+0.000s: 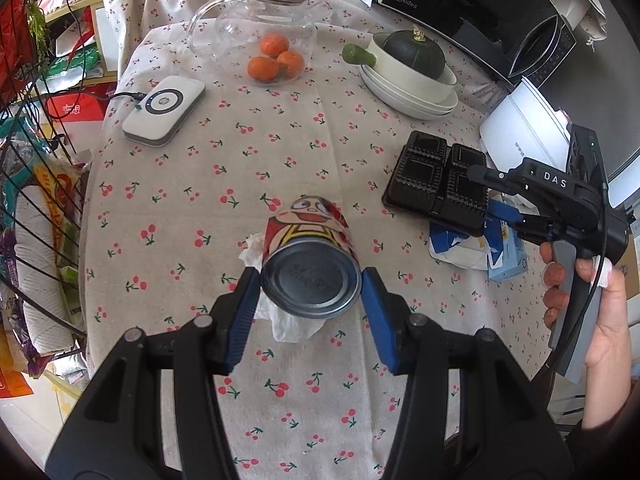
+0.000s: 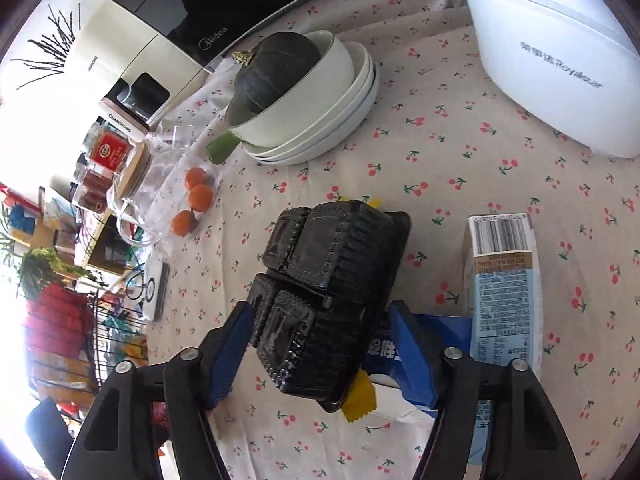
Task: Collect trash
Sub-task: 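Grasp the black plastic tray with the right gripper while the left holds the can, then carry the cartoon can and black tray over the brown bin with both grippers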
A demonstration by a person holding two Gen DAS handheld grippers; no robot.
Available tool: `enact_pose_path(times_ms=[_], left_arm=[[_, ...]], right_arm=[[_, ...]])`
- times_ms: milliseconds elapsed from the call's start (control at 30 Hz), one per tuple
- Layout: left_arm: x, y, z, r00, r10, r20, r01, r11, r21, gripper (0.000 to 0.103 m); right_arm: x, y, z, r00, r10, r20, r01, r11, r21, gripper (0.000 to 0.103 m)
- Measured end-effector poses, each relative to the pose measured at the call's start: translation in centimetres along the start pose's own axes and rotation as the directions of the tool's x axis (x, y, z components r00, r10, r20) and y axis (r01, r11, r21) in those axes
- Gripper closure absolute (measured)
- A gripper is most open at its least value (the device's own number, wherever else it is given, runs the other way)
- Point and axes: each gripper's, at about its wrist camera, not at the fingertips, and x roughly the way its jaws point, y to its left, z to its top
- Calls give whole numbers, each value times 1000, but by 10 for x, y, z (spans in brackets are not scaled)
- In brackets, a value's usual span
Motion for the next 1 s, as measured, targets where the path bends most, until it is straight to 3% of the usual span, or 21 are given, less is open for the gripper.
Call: enact_pose_path(times_ms=[33, 233, 433, 667, 1000], left_arm=[[1, 0, 0, 1000, 5, -1, -5, 1000, -4, 49], [-1, 1, 3, 1000, 16, 20, -16, 1000, -16, 50], [-25, 1, 9, 995, -32, 93, 35, 999, -27, 50], [-41, -11, 6, 989, -84, 122, 86, 996, -8, 50], [-51, -47, -17, 990, -99, 105, 88, 991, 101, 50]], right_arm=[[2, 1, 0, 1000, 12, -11, -12, 1000, 4, 55], [-1, 8, -6, 999, 48, 6, -47, 999, -18, 62], [-32, 20, -11, 997, 71, 39, -68, 996, -61, 68], [-78, 34, -31, 997, 46, 54, -38, 989, -141, 68], [-147, 9, -76, 993, 23, 114, -6, 988, -153, 68]])
